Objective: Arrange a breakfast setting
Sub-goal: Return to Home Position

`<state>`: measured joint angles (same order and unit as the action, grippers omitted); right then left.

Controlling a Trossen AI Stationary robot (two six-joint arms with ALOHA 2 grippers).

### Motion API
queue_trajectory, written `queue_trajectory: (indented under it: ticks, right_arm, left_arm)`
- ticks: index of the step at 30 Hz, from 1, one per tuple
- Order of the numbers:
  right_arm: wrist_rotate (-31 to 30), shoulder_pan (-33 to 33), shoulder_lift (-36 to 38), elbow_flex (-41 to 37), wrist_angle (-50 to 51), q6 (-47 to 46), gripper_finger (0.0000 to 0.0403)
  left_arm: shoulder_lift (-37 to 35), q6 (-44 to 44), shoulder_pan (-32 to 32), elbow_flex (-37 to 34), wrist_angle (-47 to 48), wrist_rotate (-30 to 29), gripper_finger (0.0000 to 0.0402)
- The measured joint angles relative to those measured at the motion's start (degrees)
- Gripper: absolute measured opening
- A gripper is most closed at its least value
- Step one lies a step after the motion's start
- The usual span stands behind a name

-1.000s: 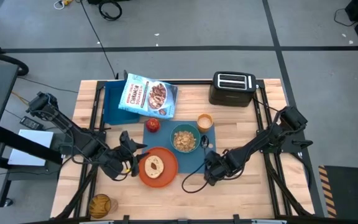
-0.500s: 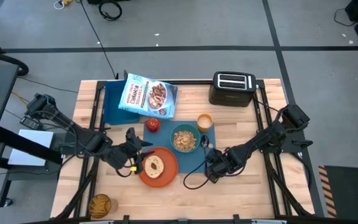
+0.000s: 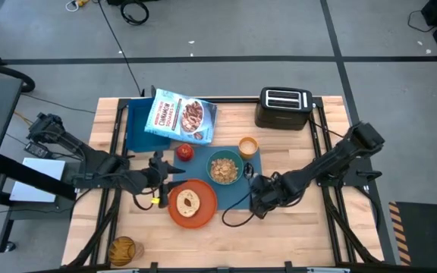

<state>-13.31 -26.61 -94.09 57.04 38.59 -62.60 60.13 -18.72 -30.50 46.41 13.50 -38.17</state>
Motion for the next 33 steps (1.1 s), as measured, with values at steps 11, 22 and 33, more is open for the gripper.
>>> queue_trajectory:
  ticks: [11, 22, 33]
  right_arm:
    - [-10.36, 0.22, 18.95, -15.86, -27.67, 37.72, 0.0007]
    - [-9.79, 2.11, 45.56, -33.16, -45.57, 50.70, 0.0016]
    - [-12.00, 2.23, 54.26, -34.67, -45.36, 50.60, 0.0024]
  left_arm:
    - [2.66, 11.02, 8.41, -3.28, -11.41, 13.96, 0.0115]
    - [-5.50, 14.27, 22.07, -16.90, -28.98, 26.94, 0.0032]
    - [-17.17, 6.94, 22.03, -16.81, -31.73, 26.67, 0.0024]
